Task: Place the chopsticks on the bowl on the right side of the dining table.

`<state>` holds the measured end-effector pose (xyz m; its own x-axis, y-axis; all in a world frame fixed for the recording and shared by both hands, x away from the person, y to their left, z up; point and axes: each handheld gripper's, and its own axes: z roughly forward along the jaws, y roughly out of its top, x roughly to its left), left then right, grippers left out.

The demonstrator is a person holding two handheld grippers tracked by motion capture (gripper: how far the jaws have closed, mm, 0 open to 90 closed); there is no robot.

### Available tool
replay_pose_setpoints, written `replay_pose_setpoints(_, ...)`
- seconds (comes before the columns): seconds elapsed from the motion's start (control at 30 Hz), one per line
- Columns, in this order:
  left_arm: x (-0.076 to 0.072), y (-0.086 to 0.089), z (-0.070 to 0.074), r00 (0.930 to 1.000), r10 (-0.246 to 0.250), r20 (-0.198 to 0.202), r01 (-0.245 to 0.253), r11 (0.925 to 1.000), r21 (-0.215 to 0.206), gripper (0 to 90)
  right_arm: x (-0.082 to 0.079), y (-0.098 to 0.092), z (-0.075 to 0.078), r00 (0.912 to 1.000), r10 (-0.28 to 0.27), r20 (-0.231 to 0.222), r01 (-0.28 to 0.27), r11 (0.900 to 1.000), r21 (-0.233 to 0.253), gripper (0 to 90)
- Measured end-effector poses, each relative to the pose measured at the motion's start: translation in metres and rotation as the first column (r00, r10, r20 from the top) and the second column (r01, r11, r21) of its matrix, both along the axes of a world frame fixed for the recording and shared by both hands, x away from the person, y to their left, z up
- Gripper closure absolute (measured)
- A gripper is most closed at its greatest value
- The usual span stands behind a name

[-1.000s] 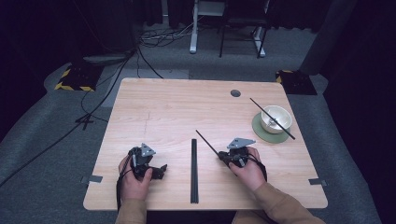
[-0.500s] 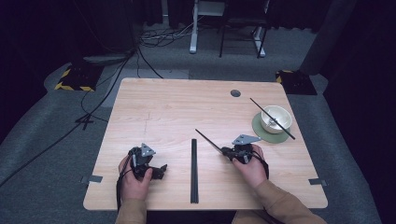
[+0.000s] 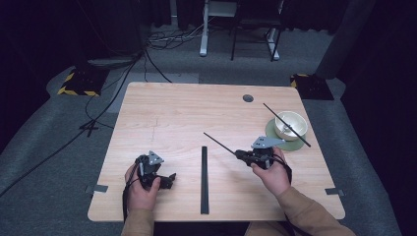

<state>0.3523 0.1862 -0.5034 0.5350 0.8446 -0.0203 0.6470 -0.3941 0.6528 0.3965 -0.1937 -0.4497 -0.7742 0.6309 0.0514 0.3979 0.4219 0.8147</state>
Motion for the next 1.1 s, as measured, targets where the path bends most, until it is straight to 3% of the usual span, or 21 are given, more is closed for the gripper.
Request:
replay_pose_setpoints(0.63, 0.005, -0.001, 0.001, 0.9999, -0.010, -0.004, 0.010, 0.9999, 0.004, 0.0, -0.008, -0.032, 0.059, 0.9980, 0.042, 0.048, -0.045, 0.997, 0.062, 86.7)
replay_pose_setpoints(1.1, 0.010, -0.003, 0.001, 0.9999, -0.017, -0.001, 0.017, 0.9998, 0.004, 0.0, 0.000, -0.069, 0.088, 0.9959, -0.014, 0.089, 0.008, 0.998, 0.058, 86.7)
